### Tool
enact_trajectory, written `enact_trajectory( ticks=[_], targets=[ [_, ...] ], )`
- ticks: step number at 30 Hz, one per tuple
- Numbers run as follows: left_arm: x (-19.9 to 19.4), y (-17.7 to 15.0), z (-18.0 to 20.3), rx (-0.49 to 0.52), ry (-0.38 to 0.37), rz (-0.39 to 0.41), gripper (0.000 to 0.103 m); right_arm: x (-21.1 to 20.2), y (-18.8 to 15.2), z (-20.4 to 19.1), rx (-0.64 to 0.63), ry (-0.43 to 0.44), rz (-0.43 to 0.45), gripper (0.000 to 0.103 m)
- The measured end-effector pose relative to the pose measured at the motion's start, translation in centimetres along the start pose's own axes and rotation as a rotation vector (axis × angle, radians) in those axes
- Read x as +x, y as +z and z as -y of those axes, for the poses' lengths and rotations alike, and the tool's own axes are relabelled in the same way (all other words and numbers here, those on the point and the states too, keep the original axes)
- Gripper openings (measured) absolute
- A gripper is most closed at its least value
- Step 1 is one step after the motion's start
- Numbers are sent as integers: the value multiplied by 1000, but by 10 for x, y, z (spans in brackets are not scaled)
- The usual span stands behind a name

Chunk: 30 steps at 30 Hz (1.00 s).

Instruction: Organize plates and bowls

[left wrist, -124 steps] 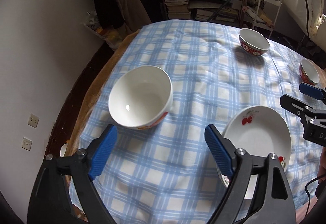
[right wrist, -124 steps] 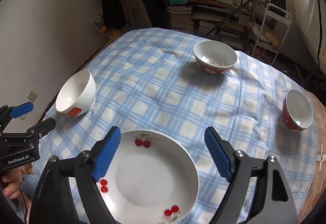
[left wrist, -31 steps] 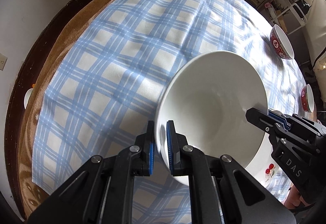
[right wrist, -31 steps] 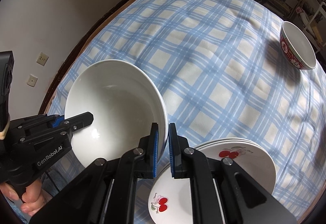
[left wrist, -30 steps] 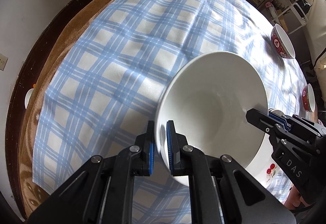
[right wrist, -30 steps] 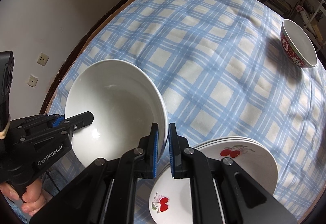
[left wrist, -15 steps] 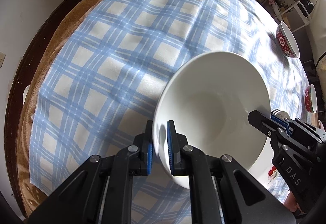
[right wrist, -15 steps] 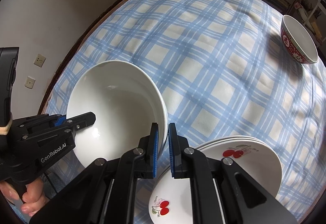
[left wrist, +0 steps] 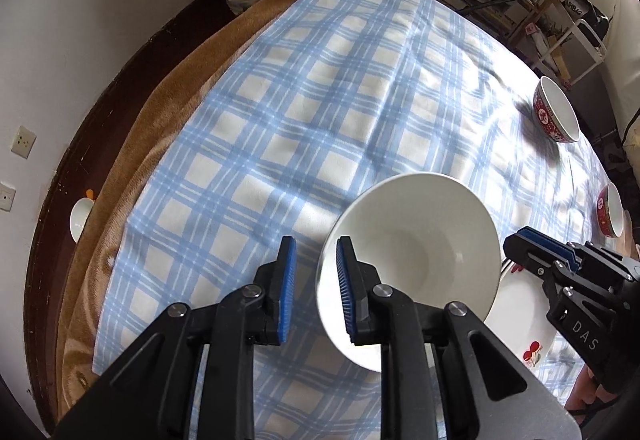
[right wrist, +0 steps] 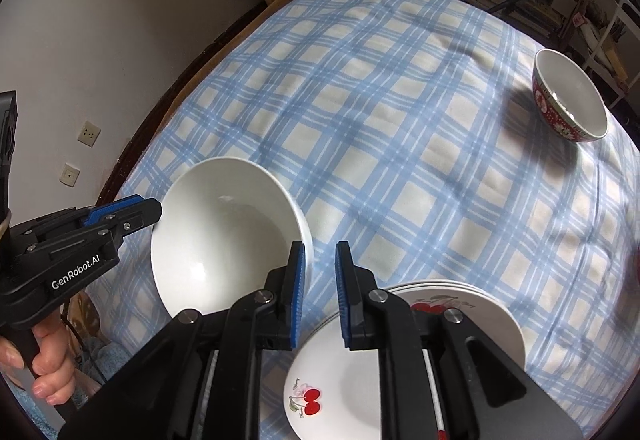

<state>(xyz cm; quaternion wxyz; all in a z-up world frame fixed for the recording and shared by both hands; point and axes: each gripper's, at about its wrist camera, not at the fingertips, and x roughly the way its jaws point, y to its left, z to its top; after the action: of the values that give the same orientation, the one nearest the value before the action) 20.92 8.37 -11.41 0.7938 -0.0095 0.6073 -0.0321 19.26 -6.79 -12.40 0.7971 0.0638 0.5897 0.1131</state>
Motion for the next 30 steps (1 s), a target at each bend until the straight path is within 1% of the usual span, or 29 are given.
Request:
enact_trajectory(
  ticks=[2,3,4,6,8,9,10,11,12,13,14,16,17,19,21,25,30],
  targets=[
    [-6,6,8,37,43,16,30,-10,3,8,9,-11,23,17],
    [-8,8,12,50,60,25,34,-15,5,14,19,-11,32,22],
    [-11,11,16,61,62,34,41,-20,6,20,30,-13,41,31],
    [-17,14,22,74,46,52,51,-28,10,33,45,-31,62,40],
    [-21,19,33,95,47,72,54,-34,14,46,55,-58,74,42],
    [-22,22,40,111,53,75,55,-38,15,54,62,-68,77,47],
    [-23,25,47,127,56,78,58,-40,17,62,71,-76,83,57],
    [-23,28,55,142,54,82,62,-44,19,70,83,-85,92,61],
    [-24,32,62,153,54,88,72,-47,20,79,92,-95,102,68],
    [-26,37,69,157,54,102,78,-50,23,87,100,-105,109,72],
    [-27,41,75,158,55,119,80,-53,25,95,107,-112,115,74],
    [-28,52,90,164,47,138,83,-57,28,113,121,-124,123,89],
    [-28,58,98,167,40,140,84,-59,30,122,130,-135,128,91],
    [-26,70,113,171,21,152,90,-62,35,140,148,-153,139,92],
    [-23,82,129,183,8,169,92,-66,40,159,167,-166,148,93],
    [-9,106,159,203,-10,180,92,-68,54,198,204,-193,156,95],
    [12,132,195,249,4,167,92,-69,72,240,248,-222,169,95]
  ],
)
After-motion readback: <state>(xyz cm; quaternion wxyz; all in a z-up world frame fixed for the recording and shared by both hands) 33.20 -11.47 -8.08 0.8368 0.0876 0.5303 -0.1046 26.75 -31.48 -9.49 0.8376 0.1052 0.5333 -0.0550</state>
